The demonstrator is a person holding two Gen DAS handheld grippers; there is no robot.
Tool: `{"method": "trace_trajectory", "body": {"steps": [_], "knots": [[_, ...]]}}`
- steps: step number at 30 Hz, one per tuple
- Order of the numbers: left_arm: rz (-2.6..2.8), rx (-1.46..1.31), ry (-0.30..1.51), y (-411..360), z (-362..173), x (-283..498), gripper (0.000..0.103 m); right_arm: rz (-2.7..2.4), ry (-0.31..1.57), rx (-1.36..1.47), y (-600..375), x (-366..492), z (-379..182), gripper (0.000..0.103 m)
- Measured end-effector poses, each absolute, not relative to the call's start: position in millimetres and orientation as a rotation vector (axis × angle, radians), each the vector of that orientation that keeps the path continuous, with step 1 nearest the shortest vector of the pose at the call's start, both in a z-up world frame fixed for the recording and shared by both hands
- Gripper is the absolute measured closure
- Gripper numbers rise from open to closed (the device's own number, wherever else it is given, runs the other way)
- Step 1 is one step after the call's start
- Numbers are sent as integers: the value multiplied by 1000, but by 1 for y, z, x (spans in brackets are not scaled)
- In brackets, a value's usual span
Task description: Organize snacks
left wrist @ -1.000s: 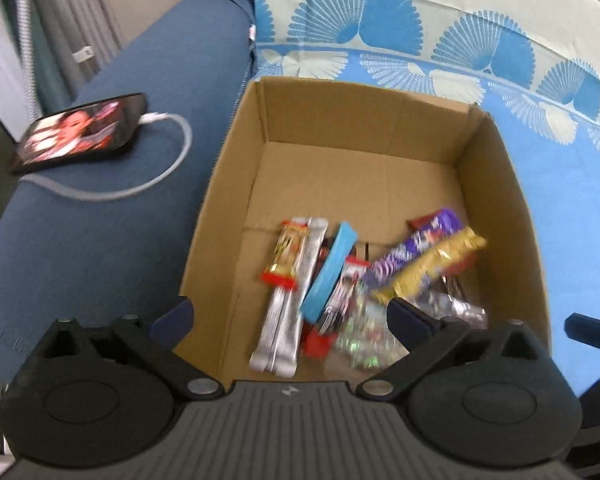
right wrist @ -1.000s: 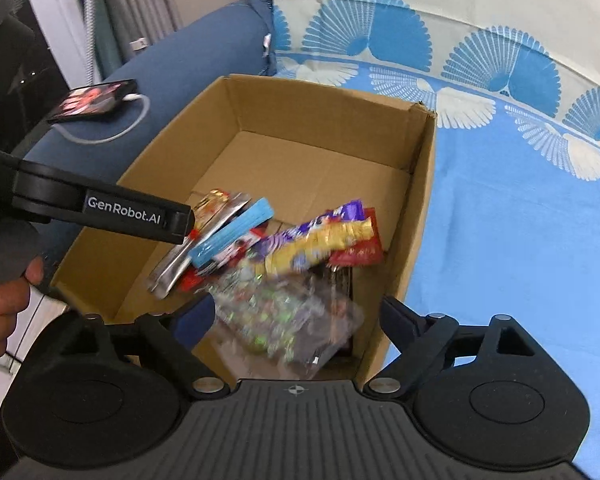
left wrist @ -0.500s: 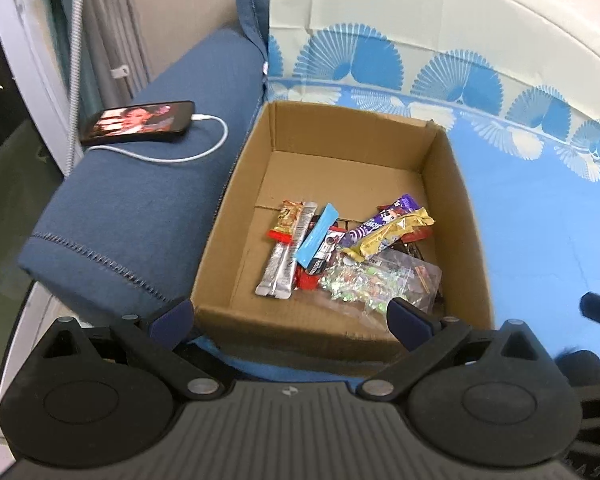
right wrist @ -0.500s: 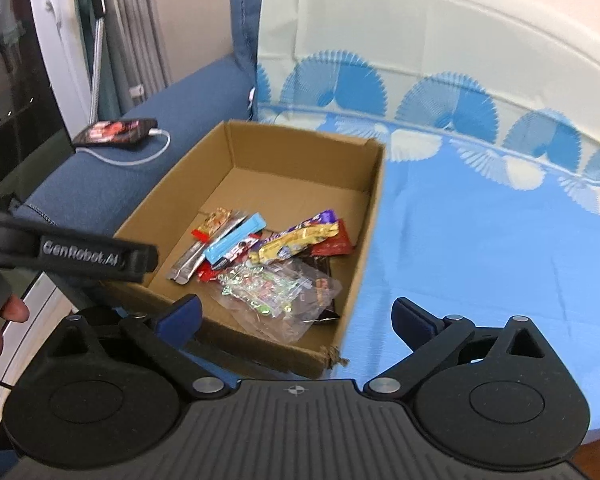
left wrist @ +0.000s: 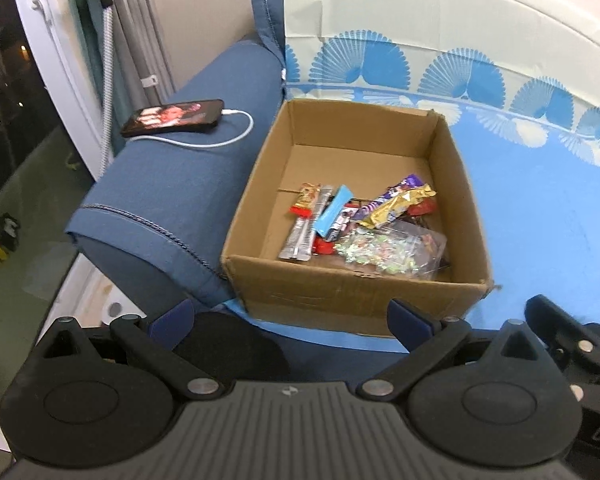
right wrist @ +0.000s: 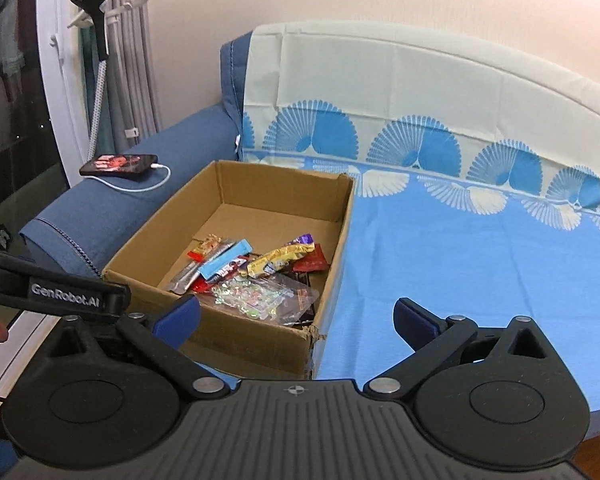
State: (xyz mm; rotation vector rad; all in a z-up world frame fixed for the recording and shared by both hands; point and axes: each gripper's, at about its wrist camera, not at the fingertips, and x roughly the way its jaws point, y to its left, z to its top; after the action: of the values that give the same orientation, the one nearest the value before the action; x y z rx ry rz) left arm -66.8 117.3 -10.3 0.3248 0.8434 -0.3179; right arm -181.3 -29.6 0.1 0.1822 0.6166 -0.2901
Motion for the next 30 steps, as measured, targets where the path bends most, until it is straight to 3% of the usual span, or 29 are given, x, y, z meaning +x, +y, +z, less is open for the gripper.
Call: {"method": "trace_trajectory", "body": {"steps": [30], "knots": [[-335,367,767,121,0,-86,0,-282,586,148,-19,-193,6,0]]}}
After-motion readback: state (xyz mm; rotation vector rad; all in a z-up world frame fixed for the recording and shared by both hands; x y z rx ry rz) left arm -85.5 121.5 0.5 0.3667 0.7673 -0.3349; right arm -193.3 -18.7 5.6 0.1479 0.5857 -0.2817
